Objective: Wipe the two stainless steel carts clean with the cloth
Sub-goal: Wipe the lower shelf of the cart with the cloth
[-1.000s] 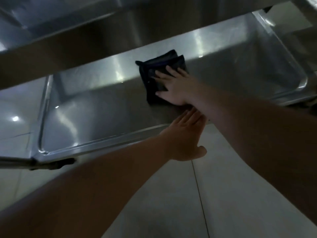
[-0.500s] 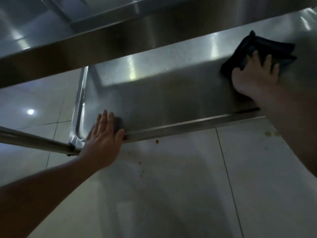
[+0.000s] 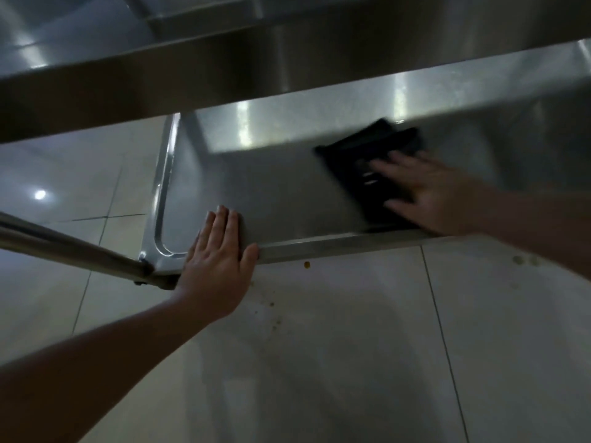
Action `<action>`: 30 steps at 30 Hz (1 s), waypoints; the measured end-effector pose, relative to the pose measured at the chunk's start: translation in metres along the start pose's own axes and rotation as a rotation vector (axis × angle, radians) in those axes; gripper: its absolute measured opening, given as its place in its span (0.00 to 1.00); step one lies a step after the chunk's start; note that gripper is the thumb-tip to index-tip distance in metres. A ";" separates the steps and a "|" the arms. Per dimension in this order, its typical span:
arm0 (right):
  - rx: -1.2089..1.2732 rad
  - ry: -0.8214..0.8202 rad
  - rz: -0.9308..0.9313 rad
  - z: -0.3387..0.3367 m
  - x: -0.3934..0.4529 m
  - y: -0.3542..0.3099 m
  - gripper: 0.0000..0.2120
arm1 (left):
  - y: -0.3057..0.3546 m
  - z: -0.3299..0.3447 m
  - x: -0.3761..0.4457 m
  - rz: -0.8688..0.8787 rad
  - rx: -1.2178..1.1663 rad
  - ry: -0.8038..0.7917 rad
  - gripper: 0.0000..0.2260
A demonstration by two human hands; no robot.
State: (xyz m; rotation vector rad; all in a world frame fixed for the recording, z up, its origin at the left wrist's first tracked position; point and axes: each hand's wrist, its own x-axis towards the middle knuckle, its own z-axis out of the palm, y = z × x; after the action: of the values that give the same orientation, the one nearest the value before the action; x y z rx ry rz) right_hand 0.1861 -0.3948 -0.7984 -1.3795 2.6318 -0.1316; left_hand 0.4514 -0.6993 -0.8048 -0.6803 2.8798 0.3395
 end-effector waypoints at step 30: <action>0.058 -0.041 0.412 -0.022 0.075 0.028 0.45 | 0.001 0.006 -0.006 0.066 0.032 0.050 0.34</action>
State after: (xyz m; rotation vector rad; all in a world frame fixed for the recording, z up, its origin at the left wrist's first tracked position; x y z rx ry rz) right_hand 0.1174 -0.4409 -0.7887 -0.7885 2.7853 -0.1224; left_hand 0.4564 -0.6943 -0.8088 -0.5975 2.9531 0.2882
